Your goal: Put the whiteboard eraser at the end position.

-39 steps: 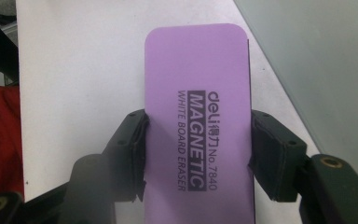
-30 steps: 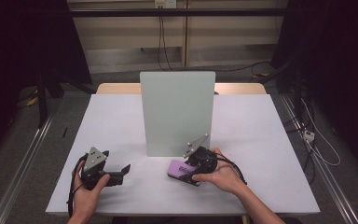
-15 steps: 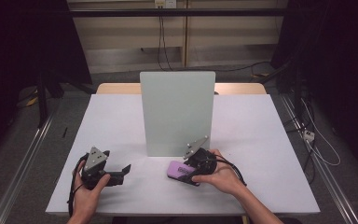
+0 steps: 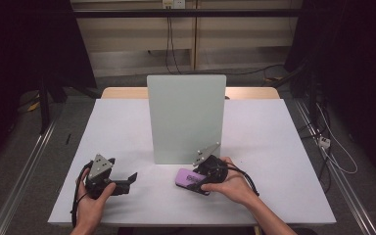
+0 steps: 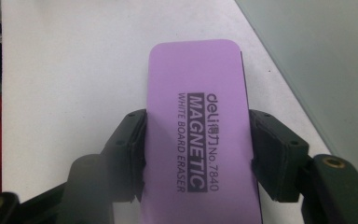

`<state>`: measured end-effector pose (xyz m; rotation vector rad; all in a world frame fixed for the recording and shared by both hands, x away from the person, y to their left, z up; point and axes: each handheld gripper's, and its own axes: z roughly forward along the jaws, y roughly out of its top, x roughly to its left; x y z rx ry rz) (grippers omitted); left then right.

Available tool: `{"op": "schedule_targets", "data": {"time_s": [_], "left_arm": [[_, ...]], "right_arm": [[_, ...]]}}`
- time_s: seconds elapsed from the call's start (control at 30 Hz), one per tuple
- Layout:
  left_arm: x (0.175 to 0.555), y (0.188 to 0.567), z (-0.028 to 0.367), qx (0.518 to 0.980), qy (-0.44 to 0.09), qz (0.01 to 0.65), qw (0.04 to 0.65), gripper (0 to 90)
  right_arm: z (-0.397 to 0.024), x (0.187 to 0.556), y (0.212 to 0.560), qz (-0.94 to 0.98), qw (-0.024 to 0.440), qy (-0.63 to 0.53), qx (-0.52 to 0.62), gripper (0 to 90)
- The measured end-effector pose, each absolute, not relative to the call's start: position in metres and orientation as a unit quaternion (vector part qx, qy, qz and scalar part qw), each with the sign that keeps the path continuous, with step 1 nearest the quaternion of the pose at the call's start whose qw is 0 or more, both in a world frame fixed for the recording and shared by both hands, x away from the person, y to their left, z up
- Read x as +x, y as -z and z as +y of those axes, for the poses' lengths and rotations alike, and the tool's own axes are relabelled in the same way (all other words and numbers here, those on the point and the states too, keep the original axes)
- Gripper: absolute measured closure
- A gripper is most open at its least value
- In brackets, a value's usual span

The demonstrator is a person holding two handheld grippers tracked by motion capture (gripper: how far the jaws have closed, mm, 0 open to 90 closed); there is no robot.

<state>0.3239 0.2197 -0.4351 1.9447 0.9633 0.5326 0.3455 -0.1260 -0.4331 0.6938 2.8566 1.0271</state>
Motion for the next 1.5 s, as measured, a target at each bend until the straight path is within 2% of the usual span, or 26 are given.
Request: {"op": "schedule_targets", "data": {"time_s": [0.23, 0.4, 0.5, 0.63, 0.83, 1.2, 1.5], "left_arm": [[0.324, 0.435, 0.220, 0.783, -0.215, 0.387, 0.436, 5.1], [0.324, 0.435, 0.220, 0.782, -0.215, 0.388, 0.438, 5.2], [0.324, 0.435, 0.220, 0.782, -0.215, 0.388, 0.438, 5.2], [0.323, 0.435, 0.220, 0.781, -0.216, 0.389, 0.439, 5.1], [0.323, 0.434, 0.220, 0.780, -0.216, 0.390, 0.439, 5.1], [0.323, 0.434, 0.221, 0.779, -0.217, 0.391, 0.441, 5.1], [0.323, 0.433, 0.221, 0.776, -0.216, 0.392, 0.444, 5.1]], "right_arm": [[-0.126, 0.347, 0.435, 0.916, 0.009, -0.329, 0.229, 37.9], [-0.125, 0.347, 0.437, 0.917, 0.006, -0.322, 0.237, 31.8], [-0.125, 0.348, 0.438, 0.914, 0.004, -0.327, 0.239, 21.8], [-0.125, 0.349, 0.438, 0.912, 0.003, -0.331, 0.243, 13.2], [-0.127, 0.349, 0.436, 0.906, 0.011, -0.339, 0.253, 7.0], [-0.135, 0.349, 0.427, 0.889, 0.022, -0.369, 0.271, 7.1], [-0.142, 0.346, 0.420, 0.870, 0.052, -0.397, 0.288, 7.7]]}}
